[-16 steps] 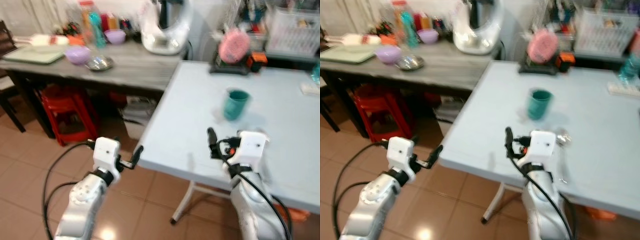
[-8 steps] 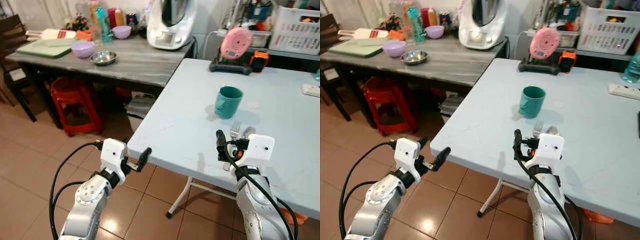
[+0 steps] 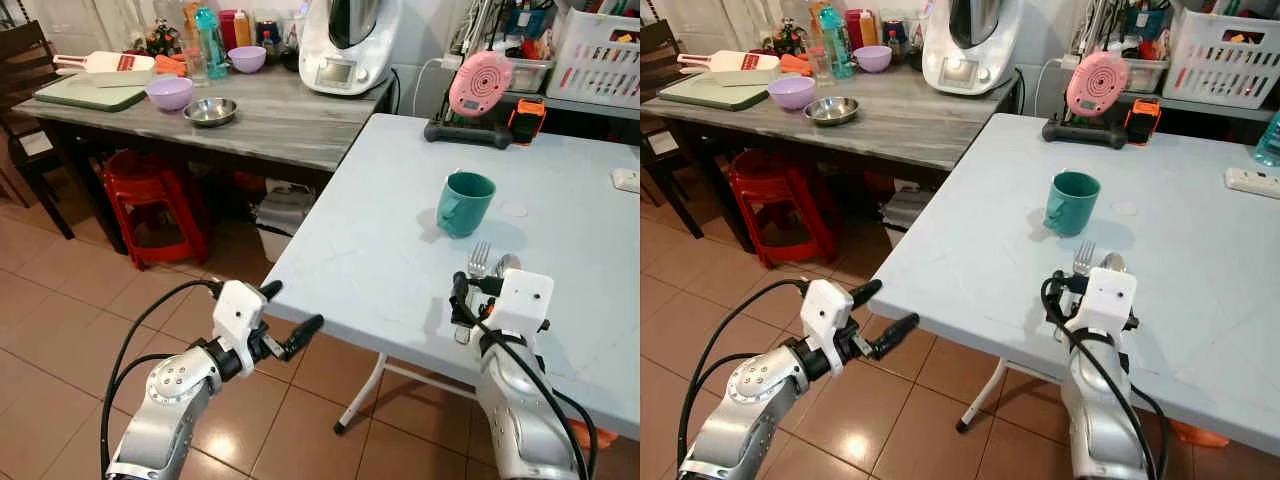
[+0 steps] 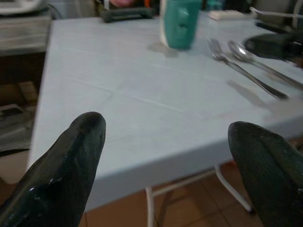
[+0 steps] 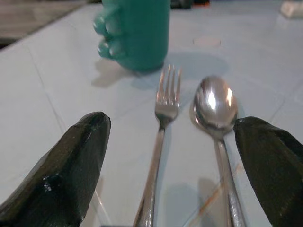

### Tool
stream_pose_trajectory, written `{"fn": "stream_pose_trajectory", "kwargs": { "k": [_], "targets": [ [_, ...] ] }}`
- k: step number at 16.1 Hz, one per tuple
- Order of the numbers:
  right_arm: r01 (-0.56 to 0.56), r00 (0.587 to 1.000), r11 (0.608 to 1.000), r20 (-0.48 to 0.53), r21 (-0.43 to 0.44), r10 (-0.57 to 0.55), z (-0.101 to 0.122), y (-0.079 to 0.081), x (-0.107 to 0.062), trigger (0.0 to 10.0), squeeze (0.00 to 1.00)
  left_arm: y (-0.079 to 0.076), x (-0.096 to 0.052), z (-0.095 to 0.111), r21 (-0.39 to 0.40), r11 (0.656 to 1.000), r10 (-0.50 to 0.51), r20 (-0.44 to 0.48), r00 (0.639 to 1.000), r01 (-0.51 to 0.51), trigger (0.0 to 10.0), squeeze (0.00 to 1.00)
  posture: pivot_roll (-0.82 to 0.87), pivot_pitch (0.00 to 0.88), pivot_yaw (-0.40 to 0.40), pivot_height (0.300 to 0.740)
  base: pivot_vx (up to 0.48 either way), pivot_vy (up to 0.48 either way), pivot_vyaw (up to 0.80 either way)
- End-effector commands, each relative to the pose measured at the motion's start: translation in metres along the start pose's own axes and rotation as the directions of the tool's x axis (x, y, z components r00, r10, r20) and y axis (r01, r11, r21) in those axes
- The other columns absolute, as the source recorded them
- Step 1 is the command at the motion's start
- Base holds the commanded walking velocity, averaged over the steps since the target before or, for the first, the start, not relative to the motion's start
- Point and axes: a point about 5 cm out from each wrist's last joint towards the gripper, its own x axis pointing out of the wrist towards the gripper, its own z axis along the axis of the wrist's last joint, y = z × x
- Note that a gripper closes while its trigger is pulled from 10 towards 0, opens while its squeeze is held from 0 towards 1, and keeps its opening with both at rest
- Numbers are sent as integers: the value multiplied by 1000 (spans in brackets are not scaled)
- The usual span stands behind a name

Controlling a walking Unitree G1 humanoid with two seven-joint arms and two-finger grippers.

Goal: Setting the table

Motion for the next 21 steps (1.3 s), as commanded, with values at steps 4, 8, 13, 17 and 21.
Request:
{"fn": "stream_pose_trajectory", "kwargs": {
  "k": [4, 8, 13, 17, 21],
  "targets": [
    [2, 997, 1000, -74, -25, -4, -4, -1, 12, 10000, 0, 0, -2, 1, 50, 998, -35, -18, 999, 36, 10000, 0, 6, 0, 2, 740, 0, 0, 0],
    [11, 992, 999, -124, -39, -16, -3, -5, 24, 10000, 0, 0, 0, 2, 48, 998, -37, -11, 999, 37, 10000, 0, 6, 0, -2, 740, 0, 0, 0],
    [-35, 987, 998, -159, -57, 25, -3, 0, 35, 10000, 0, -5, 0, 0, 40, 998, -52, -13, 999, 53, 10000, 0, 5, 0, 0, 740, 0, 0, 0],
    [-75, 976, 996, -208, -44, 64, -11, 2, 37, 0, 0, -6, 1, 1, 37, 997, -60, -15, 998, 60, 10000, 0, 7, 0, 6, 740, 0, 0, 0],
    [-79, 970, 996, -233, -50, 66, -15, -3, 41, 0, 0, -9, 0, 2, 26, 995, -91, -8, 996, 91, 10000, 0, 12, 0, 9, 740, 0, 0, 0]
  ]
}}
